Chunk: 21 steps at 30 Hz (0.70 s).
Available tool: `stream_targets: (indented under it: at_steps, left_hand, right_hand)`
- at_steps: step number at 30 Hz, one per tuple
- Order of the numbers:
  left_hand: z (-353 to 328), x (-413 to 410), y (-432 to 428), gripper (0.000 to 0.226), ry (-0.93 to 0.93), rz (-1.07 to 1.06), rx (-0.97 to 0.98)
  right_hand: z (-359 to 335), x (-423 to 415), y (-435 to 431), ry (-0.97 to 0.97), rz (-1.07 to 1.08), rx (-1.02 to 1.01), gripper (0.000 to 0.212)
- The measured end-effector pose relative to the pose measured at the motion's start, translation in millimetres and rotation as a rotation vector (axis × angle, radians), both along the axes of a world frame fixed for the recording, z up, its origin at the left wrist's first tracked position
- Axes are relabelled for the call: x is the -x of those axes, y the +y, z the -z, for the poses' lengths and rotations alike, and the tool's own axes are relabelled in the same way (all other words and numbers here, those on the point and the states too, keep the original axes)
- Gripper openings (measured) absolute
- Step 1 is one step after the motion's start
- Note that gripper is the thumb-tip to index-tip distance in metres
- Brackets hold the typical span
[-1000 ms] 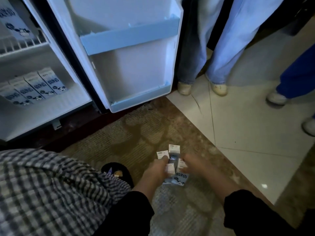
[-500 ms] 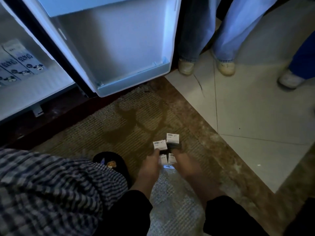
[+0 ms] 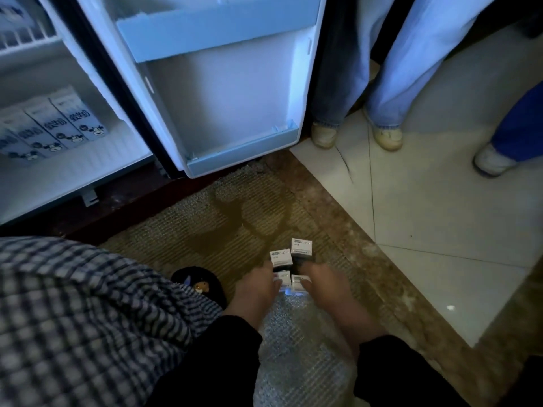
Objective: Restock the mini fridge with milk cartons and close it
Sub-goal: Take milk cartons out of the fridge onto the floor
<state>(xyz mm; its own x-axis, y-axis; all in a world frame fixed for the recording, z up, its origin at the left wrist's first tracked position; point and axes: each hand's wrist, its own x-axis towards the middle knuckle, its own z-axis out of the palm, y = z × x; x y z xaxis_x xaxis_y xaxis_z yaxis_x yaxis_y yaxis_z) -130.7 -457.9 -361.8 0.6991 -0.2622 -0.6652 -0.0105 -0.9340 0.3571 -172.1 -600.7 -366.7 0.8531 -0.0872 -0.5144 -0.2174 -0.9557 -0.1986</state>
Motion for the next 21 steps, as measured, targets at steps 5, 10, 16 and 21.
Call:
stream_targets:
  at_steps: [5, 10, 16, 21]
  left_hand:
    - [-32.4, -22.3, 9.8, 0.034, 0.052, 0.105, 0.02]
    - [-89.6, -52.2, 27.4, 0.037, -0.045, 0.083, 0.001]
    - [-170.2, -85.2, 81.0, 0.04, -0.248, 0.157, -0.003]
    - [-225.8, -109.7, 148.8, 0.042, -0.348, 0.117, -0.04]
  right_hand:
    - [-38.5, -28.9, 3.9, -0.055, -0.052, 0.053, 0.024]
    - [-92.1, -67.5, 19.0, -0.072, -0.132, 0.086, 0.015]
    - [-167.5, -118.0, 60.7, -0.183, -0.257, 0.094, 0.013]
    - [-222.6, -153.9, 107.2, -0.271, -0.332, 0.112, 0.021]
